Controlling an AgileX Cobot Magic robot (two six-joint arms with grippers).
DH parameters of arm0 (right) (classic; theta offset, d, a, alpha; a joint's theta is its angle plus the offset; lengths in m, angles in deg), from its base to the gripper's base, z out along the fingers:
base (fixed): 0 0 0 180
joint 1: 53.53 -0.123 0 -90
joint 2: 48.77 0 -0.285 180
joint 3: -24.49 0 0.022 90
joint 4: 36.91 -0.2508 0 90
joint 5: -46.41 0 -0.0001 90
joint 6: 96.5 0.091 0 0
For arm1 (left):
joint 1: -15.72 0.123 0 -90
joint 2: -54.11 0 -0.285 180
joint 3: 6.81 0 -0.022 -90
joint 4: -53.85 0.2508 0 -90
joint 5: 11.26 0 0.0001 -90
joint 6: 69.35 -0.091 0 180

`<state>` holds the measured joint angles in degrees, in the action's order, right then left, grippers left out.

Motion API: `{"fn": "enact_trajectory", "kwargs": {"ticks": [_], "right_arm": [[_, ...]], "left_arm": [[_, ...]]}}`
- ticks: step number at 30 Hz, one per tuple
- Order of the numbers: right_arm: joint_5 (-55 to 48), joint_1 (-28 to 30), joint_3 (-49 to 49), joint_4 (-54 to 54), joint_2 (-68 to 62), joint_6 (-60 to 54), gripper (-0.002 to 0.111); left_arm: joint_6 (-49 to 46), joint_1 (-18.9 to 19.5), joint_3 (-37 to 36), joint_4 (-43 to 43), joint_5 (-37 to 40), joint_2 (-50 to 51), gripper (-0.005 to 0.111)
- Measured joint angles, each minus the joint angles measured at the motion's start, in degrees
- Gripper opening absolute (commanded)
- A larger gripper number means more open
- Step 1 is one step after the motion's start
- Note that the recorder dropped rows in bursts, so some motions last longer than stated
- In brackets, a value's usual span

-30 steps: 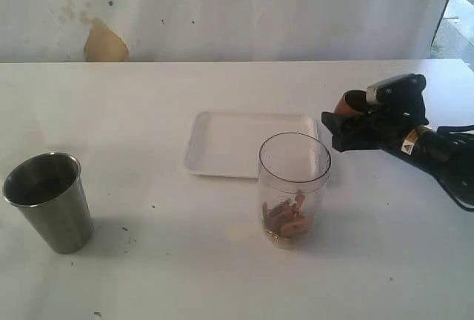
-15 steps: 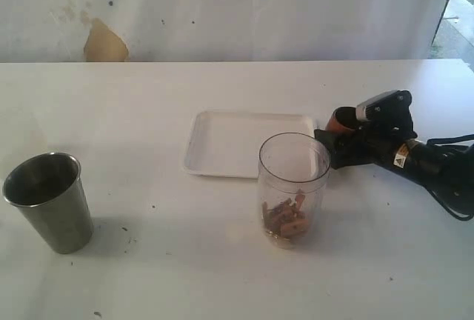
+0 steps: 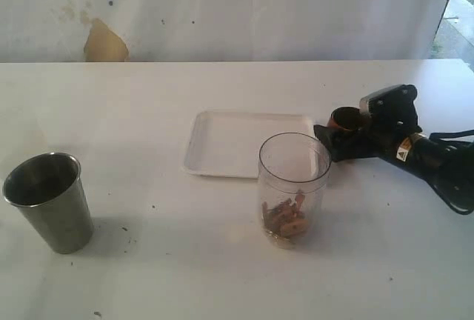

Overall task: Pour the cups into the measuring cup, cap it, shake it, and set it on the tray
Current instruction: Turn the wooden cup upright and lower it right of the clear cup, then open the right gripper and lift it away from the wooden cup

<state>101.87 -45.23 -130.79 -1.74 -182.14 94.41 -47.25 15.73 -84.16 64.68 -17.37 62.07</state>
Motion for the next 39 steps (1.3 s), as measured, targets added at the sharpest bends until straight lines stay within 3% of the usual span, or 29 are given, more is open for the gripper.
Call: {"fn": "enact_trajectory", "kwargs": {"ticks": [11,14,17,22,24,31,39], "right_arm": [[-1.37,0.0,0.0,2.31,8.42,2.48,0.103],[-2.07,0.0,0.0,3.97,12.35,5.22,0.096],[-3.37,0.0,0.0,5.1,17.16,9.96,0.076],[-7.31,0.0,0.0,6.78,27.07,18.17,0.013],[-9.61,0.0,0.0,9.58,31.6,23.25,0.0],[-14.94,0.0,0.0,23.06,47.16,40.9,0.0],[-27.41,0.0,0.0,50.94,66.82,71.68,0.0]], "left_arm": [[0.0,0.0,0.0,0.0,0.0,0.0,0.052],[0.0,0.0,0.0,0.0,0.0,0.0,0.052],[0.0,0.0,0.0,0.0,0.0,0.0,0.052],[0.0,0.0,0.0,0.0,0.0,0.0,0.052],[0.0,0.0,0.0,0.0,0.0,0.0,0.052],[0.0,0.0,0.0,0.0,0.0,0.0,0.052],[0.0,0.0,0.0,0.0,0.0,0.0,0.052]]}}
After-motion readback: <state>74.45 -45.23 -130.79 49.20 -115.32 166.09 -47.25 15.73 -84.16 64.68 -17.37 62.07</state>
